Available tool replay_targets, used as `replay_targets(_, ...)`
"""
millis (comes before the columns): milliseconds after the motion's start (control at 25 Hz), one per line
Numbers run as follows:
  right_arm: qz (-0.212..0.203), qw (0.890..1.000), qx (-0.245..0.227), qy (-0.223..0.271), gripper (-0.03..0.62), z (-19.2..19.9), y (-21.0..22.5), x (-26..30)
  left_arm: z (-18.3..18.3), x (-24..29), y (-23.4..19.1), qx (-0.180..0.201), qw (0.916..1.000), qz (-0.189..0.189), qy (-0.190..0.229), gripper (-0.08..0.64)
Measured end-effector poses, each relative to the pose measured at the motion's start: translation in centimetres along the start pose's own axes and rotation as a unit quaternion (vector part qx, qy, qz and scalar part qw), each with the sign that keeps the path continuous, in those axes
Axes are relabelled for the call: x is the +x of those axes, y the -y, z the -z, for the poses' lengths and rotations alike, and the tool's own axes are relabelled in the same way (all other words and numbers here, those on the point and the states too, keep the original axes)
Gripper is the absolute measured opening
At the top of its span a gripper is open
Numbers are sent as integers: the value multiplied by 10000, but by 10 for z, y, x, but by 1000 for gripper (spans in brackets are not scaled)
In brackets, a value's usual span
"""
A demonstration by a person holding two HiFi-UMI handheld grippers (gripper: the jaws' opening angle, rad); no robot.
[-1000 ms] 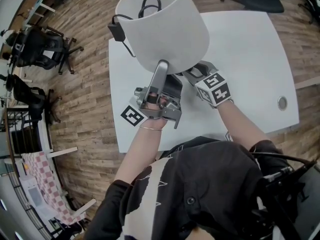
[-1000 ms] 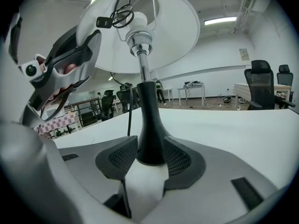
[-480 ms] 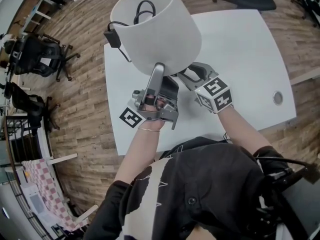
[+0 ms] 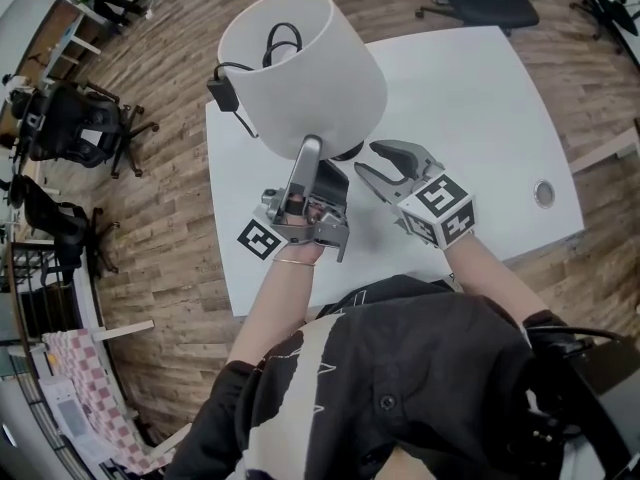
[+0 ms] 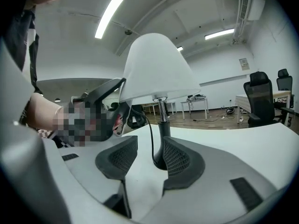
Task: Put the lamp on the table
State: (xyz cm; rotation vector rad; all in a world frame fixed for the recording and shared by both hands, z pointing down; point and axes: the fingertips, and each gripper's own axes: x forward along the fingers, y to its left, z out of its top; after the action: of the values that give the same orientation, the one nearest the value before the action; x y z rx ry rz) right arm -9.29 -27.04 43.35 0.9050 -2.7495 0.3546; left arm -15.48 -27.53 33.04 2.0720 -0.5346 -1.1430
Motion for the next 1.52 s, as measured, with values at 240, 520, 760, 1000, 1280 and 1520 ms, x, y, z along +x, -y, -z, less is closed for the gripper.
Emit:
replay_targets(240, 148, 9997, 34, 176, 179, -11, 4, -38, 4, -2, -1, 63, 10000, -53, 39, 93)
replay_targets(520, 312, 9989, -90, 325, 179, -20, 14, -77, 11, 0, 1, 177, 9997, -118, 131, 92)
replay_targets(760, 381, 9985, -214, 339, 179, -26, 24, -97, 16, 3, 2, 231, 9992, -226, 233, 102)
replay_targets(1000, 368, 9981, -281, 400, 179, -35, 33, -111, 20, 7, 0, 215, 9982, -415, 379, 115)
replay_targets(1280, 324, 9977, -301, 518, 179, -41, 40, -122, 23, 6, -1, 351, 9957, -732, 441, 141)
replay_targets(1520, 240, 9975, -307, 585, 179, -40, 41, -128, 28, 0, -4, 513, 9920, -1051, 484, 167)
